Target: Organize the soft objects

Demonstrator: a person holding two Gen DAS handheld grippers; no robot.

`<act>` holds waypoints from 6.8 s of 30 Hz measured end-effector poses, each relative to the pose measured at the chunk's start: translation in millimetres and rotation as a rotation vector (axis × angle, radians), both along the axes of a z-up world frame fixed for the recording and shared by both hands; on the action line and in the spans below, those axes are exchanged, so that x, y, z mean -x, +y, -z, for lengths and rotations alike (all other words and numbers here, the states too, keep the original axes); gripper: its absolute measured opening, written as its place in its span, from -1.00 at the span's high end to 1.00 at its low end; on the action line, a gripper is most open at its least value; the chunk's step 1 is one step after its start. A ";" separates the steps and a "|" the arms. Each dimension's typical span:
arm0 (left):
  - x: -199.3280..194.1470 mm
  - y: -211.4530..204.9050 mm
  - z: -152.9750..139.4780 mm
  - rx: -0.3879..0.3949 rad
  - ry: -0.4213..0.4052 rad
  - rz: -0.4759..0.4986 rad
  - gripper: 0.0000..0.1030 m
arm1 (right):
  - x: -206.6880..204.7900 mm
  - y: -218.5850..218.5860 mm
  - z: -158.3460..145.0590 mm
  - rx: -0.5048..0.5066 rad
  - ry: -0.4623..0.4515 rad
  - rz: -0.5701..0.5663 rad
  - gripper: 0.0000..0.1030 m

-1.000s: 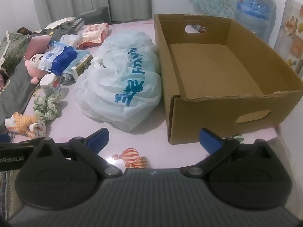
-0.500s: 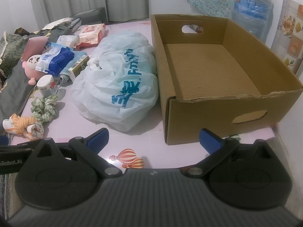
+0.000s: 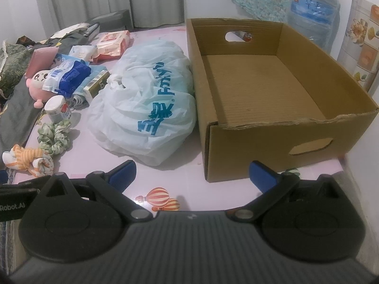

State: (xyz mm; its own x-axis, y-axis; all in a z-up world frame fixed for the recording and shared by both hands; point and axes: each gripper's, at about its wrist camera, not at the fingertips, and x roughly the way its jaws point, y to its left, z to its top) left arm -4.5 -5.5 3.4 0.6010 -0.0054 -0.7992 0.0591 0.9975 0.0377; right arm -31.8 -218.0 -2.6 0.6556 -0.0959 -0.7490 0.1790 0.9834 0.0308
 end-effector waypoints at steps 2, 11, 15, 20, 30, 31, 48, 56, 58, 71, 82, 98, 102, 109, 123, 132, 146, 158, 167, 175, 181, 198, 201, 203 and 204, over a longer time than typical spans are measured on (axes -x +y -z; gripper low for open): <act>0.1 0.0 0.0 0.001 0.000 0.000 -0.99 | 0.1 -0.1 0.2 0.000 0.001 0.000 -0.98; -0.5 1.7 0.8 -0.001 0.006 -0.003 -0.99 | -1.0 1.1 0.9 -0.001 0.008 0.000 -0.98; -0.7 2.1 1.5 0.000 0.009 -0.006 -0.99 | -1.5 2.2 1.8 0.000 0.011 -0.003 -0.98; -0.8 2.2 2.0 -0.002 0.010 -0.004 -0.99 | -2.2 2.4 2.2 -0.002 0.013 -0.001 -0.98; -1.7 1.5 4.2 -0.002 0.016 -0.004 -0.99 | -3.0 1.8 3.1 -0.003 0.016 0.000 -0.98; -1.6 1.7 4.5 -0.003 0.016 -0.004 -0.99 | -3.4 1.6 3.7 -0.004 0.017 0.000 -0.98; -4.9 17.6 -12.1 -0.020 -0.029 -0.007 -0.99 | -2.8 11.6 -8.6 -0.014 -0.021 -0.094 -0.98; -37.7 53.2 -69.3 -0.029 -0.114 0.047 -0.99 | -51.3 36.9 -67.9 -0.124 -0.055 -0.414 -0.98; -55.8 64.1 -84.3 -0.019 -0.111 0.060 -0.99 | -80.5 42.8 -88.0 -0.165 -0.041 -0.468 -0.98; -210.6 159.0 -100.0 0.129 -0.116 -0.112 -0.96 | -325.8 131.3 -115.0 -0.564 0.126 -0.616 -0.98; -329.5 218.7 -55.7 0.299 0.053 -0.186 -0.38 | -465.5 215.6 -24.0 -0.731 0.360 -0.533 -0.27; -357.4 207.6 -30.1 0.346 0.165 -0.133 -0.29 | -485.9 207.3 42.9 -0.923 0.510 -0.512 0.49; -344.8 200.5 -56.2 0.346 0.123 -0.122 -0.26 | -483.4 196.8 22.9 -0.942 0.472 -0.529 0.50; -309.0 146.2 -122.9 0.342 0.018 -0.037 -0.26 | -455.7 145.2 -44.9 -0.974 0.343 -0.560 0.50; -283.2 -124.6 -133.8 0.392 0.089 0.429 -0.30 | -316.8 -152.6 -105.4 -0.906 0.082 -0.256 0.48; -314.6 -254.7 -55.0 0.301 0.296 0.508 -0.31 | -303.1 -271.9 -26.0 -0.903 0.181 0.006 0.44; -324.4 -291.1 -16.7 0.116 0.269 0.547 -0.40 | -357.5 -278.1 80.5 -0.775 0.333 0.099 0.42; -300.4 -224.0 -80.5 0.140 0.111 0.517 -0.50 | -361.6 -249.2 87.6 -0.696 0.368 0.068 0.62; -293.7 -147.6 -84.3 0.172 0.091 0.377 -0.52 | -382.5 -237.5 90.9 -0.700 0.271 0.140 0.67; -273.9 -78.1 -70.6 0.222 0.092 0.269 -0.52 | -371.0 -245.3 86.4 -0.750 0.237 0.234 0.65; -252.9 -37.1 -62.8 0.226 0.070 0.200 -0.56 | -328.8 -246.4 51.0 -0.756 0.289 0.145 0.60; -188.1 10.4 -45.2 0.203 0.003 0.109 -0.71 | -319.2 -208.7 91.5 -0.792 0.342 0.235 0.47; -183.1 15.9 -50.3 0.188 -0.023 0.106 -0.76 | -314.7 -210.4 91.4 -0.815 0.347 0.239 0.46; -179.8 19.7 -53.5 0.176 -0.044 0.101 -0.77 | -308.4 -213.3 88.6 -0.829 0.357 0.242 0.43; -178.5 21.4 -55.2 0.170 -0.053 0.099 -0.78 | -308.6 -213.0 92.2 -0.826 0.359 0.240 0.32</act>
State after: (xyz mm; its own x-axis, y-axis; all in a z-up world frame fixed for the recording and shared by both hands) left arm 173.9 16.0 58.7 0.6323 -0.1987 -0.7488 0.1599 0.9792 -0.1249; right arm 276.8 -431.0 -94.8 0.4032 0.4550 -0.7940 0.5091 0.6095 0.6078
